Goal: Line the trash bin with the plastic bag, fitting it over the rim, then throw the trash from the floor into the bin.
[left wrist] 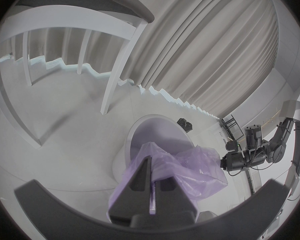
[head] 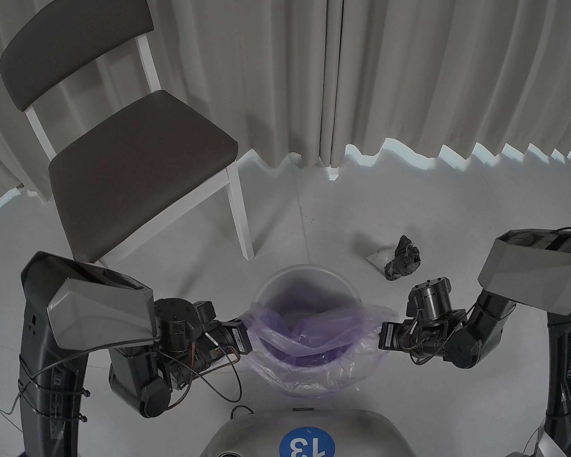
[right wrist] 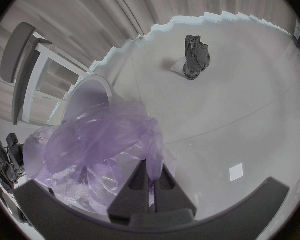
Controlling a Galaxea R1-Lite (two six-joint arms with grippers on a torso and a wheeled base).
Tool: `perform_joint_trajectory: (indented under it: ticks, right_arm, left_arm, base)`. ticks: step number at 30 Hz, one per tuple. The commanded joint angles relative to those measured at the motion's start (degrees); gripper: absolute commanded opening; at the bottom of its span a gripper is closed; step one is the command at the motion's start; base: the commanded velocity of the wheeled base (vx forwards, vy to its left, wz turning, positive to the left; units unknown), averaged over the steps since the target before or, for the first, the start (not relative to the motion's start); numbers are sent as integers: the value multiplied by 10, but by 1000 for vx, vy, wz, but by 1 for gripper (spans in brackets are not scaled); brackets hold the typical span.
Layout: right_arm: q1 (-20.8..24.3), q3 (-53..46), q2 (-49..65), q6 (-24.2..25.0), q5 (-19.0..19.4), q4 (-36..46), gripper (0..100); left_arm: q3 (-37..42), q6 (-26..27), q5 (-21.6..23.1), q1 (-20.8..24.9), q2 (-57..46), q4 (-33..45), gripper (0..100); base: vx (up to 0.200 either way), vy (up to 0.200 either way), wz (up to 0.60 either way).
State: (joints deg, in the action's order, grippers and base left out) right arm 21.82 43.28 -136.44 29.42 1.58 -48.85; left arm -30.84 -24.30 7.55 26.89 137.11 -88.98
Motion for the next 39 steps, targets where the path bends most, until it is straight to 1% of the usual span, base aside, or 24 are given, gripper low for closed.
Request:
perform_joint_trajectory:
  ticks: [1,3,4,11,14,19,25,31,34,35,39]
  right_arm:
    - [4,-3,-20,-1,-6,-19,0]
    - [4,-6,-20,-1,-6,-20,0]
    - [4,-6,-20,-1,-6,-20,100]
    - [4,-10,-19,-2,-6,-20,100]
    - [3,-19,-16,-14,-5,-22,100]
    - [2,-20,-15,-17,-5,-20,100]
    - [-20,-30,-14,-52,0,-12,100]
    - [-29,-26,-13,-56,-2,-9,100]
    - [-36,-32,11,-58,-1,-7,100]
    - [-39,-36,23,-59,1,-4,100]
    - [-42,-54,82,-86,15,55,100]
  left_arm:
    - [0,0,-2,0,-1,-10,0]
    - [-1,0,-2,0,-1,-10,0]
    - [0,0,-2,0,-1,-10,0]
    - [0,3,-3,0,-1,-10,0]
    - [0,3,-4,-3,-3,-10,0]
    - [1,3,-4,-3,-6,-10,0]
    - [1,3,-4,-1,-6,-10,0]
    - [1,3,-8,-1,-11,-10,0]
    - [2,3,-7,-2,-18,-10,0]
    - [2,3,-7,-2,-18,-10,0]
    - [1,3,-8,-2,-16,-10,0]
  base:
    - [0,0,0]
    - [0,0,0]
    - [0,0,0]
    - [0,0,0]
    - [0,0,0]
    - [0,0,0]
    - [0,0,0]
    - [0,0,0]
    - [0,0,0]
    - [0,0,0]
    - [0,0,0]
